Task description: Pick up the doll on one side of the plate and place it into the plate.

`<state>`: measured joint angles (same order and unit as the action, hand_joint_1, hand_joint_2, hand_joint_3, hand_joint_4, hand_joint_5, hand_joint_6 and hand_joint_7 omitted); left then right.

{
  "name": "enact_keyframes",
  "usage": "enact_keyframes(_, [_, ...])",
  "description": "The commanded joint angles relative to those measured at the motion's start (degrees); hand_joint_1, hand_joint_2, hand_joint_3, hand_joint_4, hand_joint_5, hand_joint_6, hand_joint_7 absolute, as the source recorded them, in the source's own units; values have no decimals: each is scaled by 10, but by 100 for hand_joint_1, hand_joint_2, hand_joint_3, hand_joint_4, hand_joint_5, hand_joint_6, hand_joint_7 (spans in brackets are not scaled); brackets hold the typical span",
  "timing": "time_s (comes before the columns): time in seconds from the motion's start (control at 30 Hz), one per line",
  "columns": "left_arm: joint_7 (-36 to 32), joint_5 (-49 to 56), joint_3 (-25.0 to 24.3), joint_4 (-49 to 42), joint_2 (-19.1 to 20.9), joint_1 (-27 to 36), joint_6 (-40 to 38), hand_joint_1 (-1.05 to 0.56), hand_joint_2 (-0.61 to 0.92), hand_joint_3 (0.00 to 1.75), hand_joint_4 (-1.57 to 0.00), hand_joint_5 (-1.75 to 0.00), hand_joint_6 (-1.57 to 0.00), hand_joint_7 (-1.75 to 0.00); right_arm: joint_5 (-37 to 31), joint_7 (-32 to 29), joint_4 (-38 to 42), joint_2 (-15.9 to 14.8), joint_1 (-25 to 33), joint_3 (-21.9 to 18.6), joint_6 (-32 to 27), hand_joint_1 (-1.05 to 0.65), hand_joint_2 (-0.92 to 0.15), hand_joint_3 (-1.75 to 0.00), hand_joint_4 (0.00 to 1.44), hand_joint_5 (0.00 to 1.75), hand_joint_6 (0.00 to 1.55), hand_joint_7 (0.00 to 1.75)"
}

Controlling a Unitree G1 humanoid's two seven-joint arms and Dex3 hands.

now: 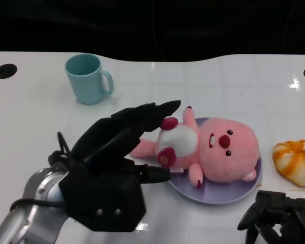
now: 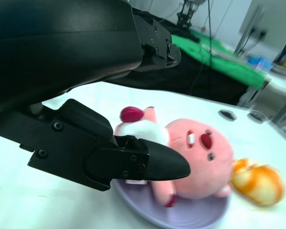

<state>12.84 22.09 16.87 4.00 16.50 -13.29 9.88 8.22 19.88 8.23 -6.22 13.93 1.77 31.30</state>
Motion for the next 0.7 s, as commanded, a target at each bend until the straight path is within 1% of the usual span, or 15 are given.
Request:
enact_keyframes(0.03, [-11, -91, -38, -19, -26, 38, 51, -49, 92, 17, -35, -25, -40, -14, 2, 0, -3, -6, 0, -7, -2, -95, -92, -42, 94, 145, 94, 113])
enact_keyframes(0.07, [-9, -112, -46, -24, -33, 45, 62, -42, 92, 17, -36, -41, -49, -13, 4, 1, -2, -6, 0, -7, -1, -95, -92, -41, 94, 145, 93, 113])
enact_keyframes(0.13, [0, -151, -57, -21, -44, 62, 65, -38, 92, 18, -34, -59, -56, -11, 5, 3, 0, -5, -1, -6, 1, -95, -92, -41, 94, 145, 93, 113])
enact_keyframes(0.17, [4, -170, -63, -15, -49, 73, 60, -33, 92, 19, -36, -76, -64, -13, 6, 4, 1, -5, -2, -6, 2, -95, -92, -41, 94, 145, 93, 113])
enact_keyframes(0.2, [9, -196, -69, -6, -56, 86, 53, -31, 92, 19, -37, -84, -68, -13, 6, 4, 0, -4, -2, -6, 0, -94, -92, -41, 93, 145, 93, 113])
enact_keyframes(0.27, [20, -238, -79, 4, -65, 103, 44, -25, 92, 18, -45, -96, -79, -18, 7, 3, -1, -3, -1, -5, -1, -94, -92, -41, 94, 145, 93, 113])
enact_keyframes(0.3, [25, -263, -85, 9, -71, 112, 38, -24, 92, 19, -46, -98, -80, -19, 6, 3, -3, -3, -1, -5, -2, -94, -92, -41, 94, 145, 93, 113])
enact_keyframes(0.37, [32, -288, -92, 15, -77, 121, 31, -19, 92, 19, -54, -103, -88, -23, 5, 2, -4, -3, -1, -5, -3, -94, -92, -41, 94, 145, 93, 113])
enact_keyframes(0.4, [29, -320, -102, 25, -90, 135, 11, -19, 92, 20, -55, -103, -88, -24, 4, 0, -6, -3, 0, -5, -7, -94, -92, -41, 94, 145, 93, 113])
enact_keyframes(0.43, [26, -347, -110, 35, -100, 147, -6, -16, 89, 28, -65, -107, -94, -35, 3, -1, -7, -3, 0, -5, -8, -95, -92, -41, 94, 145, 93, 113])
enact_keyframes(0.47, [24, -365, -116, 43, -107, 156, -20, -12, 73, 63, -71, -114, -87, -64, 3, -1, -7, -3, 0, -5, -8, -95, -92, -41, 94, 145, 93, 113])
enact_keyframes(0.5, [24, -378, -122, 52, -110, 166, -31, -11, 65, 82, -73, -116, -83, -78, 3, -1, -7, -3, 0, -5, -9, -95, -92, -41, 94, 145, 93, 113])
enact_keyframes(0.57, [34, -404, -130, 65, -114, 180, -49, -6, 56, 113, -77, -130, -80, -100, 2, -1, -6, -4, -1, -5, -7, -95, -92, -41, 94, 144, 93, 113])
enact_keyframes(0.63, [43, -453, -136, 92, -115, 199, -96, -6, 54, 124, -80, -139, -81, -108, 2, -2, -6, -4, -1, -5, -7, -95, -92, -42, 94, 144, 93, 113])
enact_keyframes(0.7, [46, -475, -140, 111, -114, 211, -125, -7, 52, 129, -83, -148, -84, -117, 1, -3, -7, -4, -1, -5, -8, -96, -92, -42, 94, 144, 94, 113])
